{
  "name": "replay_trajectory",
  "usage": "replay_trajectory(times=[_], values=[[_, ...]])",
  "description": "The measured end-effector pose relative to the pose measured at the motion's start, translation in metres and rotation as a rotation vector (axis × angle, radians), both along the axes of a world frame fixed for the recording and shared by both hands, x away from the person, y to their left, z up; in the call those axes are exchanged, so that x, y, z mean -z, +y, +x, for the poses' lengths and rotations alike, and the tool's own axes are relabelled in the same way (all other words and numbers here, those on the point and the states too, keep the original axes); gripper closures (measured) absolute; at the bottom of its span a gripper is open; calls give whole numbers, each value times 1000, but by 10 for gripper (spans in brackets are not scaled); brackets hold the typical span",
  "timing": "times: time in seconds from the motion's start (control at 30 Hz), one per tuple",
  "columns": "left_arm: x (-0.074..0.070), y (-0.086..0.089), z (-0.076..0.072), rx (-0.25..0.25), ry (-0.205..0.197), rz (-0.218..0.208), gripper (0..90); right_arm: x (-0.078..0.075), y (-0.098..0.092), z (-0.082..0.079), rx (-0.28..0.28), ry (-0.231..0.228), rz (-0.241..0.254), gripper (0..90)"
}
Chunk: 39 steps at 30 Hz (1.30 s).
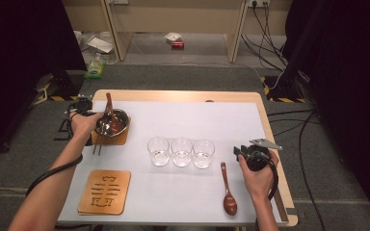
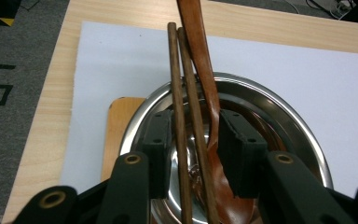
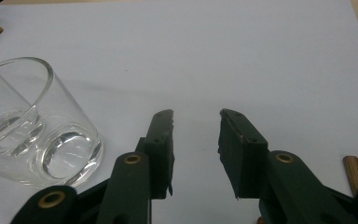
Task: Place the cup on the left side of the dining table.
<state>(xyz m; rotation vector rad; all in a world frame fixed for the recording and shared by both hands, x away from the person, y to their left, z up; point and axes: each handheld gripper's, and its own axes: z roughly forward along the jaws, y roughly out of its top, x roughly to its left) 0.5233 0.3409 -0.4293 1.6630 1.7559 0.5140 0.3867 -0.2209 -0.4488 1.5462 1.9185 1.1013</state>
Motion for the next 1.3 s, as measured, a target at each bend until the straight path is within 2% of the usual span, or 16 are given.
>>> replay_trajectory(times=[0.1,0.37,0.47,0.53,0.6,0.73,0.77,0.8,0.97,1.23,1.3], values=[[0,-3,1,2,17,14,649,0,0,0,0,4,2,654],[5,-3,2,-14,58,27,734,0,-1,0,3,3,5,654],[7,-4,2,-35,53,13,767,0,-2,0,3,4,4,653],[7,-2,2,-36,57,22,774,0,-1,0,3,3,5,653],[7,-4,2,-57,46,7,779,0,-1,0,2,3,5,654],[7,-2,1,-61,58,11,779,1,-1,0,0,5,1,654],[7,-3,1,-75,50,4,779,1,-1,0,-1,6,2,654],[7,-2,1,-70,57,14,779,1,-1,0,1,5,-2,654],[7,-2,0,-75,54,10,776,1,-1,0,1,6,3,653],[1,-3,-5,-73,6,-10,701,0,-2,-1,2,6,3,653],[-8,0,-13,-53,-11,-8,695,-1,-2,-1,4,3,1,653]])
